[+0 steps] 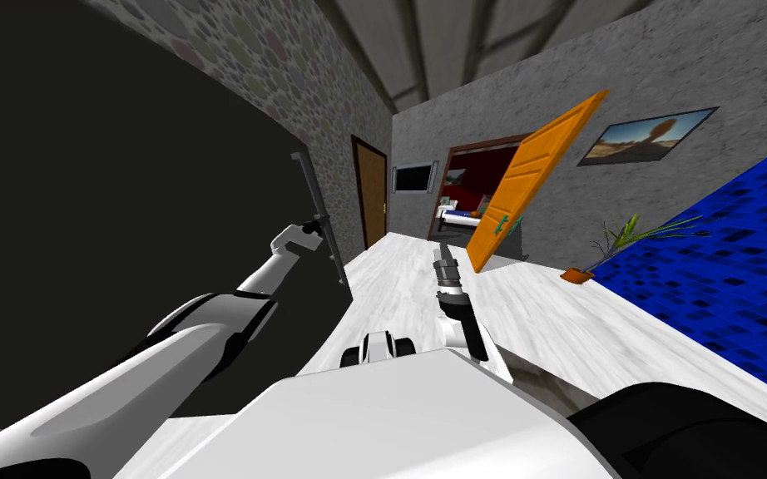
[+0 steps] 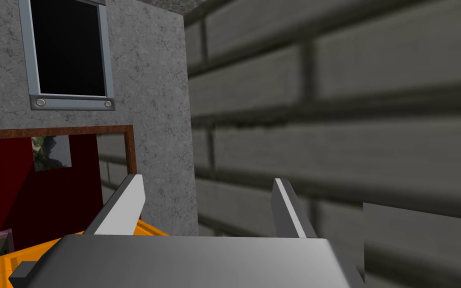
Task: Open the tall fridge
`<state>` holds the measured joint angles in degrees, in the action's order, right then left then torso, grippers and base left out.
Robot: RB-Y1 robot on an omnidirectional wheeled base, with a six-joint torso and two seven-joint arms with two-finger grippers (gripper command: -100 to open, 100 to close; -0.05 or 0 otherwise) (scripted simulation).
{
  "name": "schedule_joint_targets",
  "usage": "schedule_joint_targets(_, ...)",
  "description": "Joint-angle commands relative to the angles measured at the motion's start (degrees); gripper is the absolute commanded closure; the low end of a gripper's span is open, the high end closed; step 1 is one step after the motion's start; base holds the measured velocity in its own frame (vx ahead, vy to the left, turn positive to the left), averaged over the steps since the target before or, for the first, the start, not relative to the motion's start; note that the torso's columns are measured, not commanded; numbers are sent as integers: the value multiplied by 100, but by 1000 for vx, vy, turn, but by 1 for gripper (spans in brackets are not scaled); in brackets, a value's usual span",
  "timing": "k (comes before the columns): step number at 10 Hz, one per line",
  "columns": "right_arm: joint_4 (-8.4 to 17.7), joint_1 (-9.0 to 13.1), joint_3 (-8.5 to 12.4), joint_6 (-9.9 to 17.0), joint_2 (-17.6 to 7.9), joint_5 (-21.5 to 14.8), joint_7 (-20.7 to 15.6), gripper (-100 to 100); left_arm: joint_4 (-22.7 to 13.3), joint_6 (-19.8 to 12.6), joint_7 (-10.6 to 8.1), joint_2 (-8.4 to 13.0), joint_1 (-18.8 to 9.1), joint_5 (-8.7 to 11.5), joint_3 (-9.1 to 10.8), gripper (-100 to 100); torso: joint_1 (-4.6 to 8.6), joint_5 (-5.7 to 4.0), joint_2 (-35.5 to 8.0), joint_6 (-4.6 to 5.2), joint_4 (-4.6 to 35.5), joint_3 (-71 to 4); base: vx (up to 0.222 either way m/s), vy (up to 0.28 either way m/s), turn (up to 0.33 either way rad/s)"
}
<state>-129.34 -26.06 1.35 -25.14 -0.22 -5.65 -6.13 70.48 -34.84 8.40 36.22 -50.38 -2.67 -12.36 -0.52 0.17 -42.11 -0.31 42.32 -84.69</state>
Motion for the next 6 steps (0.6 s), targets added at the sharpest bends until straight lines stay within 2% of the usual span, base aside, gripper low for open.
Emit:
schedule_joint_targets(1, 0, 0, 0, 0, 0, 0, 0, 0, 220, 19, -71, 314, 289, 60, 86, -100, -9, 5, 7, -11, -5, -6, 30, -42, 7)
schedule_joint_targets(2, 0, 0, 0, 0, 0, 0, 0, 0, 643, -13, -188, 526, 611, 274, 231, -100, -22, 8, 1, -16, -4, -3, 66, -61, -63)
schedule_joint_targets(3, 0, 0, 0, 0, 0, 0, 0, 0, 699, -13, -188, 673, 750, 274, 231, -100, -19, 8, 5, -19, -1, -3, 66, -71, -34)
schedule_joint_targets(4, 0, 0, 0, 0, 0, 0, 0, 0, 699, -13, -188, 730, 750, 274, 231, -100, -29, 8, 19, -22, -2, -16, 26, -42, -2)
schedule_joint_targets(5, 0, 0, 0, 0, 0, 0, 0, 0, 1017, -45, -306, 907, 1029, 489, 375, -100, -46, 8, 15, -28, 4, -13, 64, -65, -61)
schedule_joint_targets(6, 0, 0, 0, 0, 0, 0, 0, 0, 1178, -45, -306, 1042, 1182, 489, 375, -100, -39, 8, 21, -27, 6, -15, 85, -67, -24)
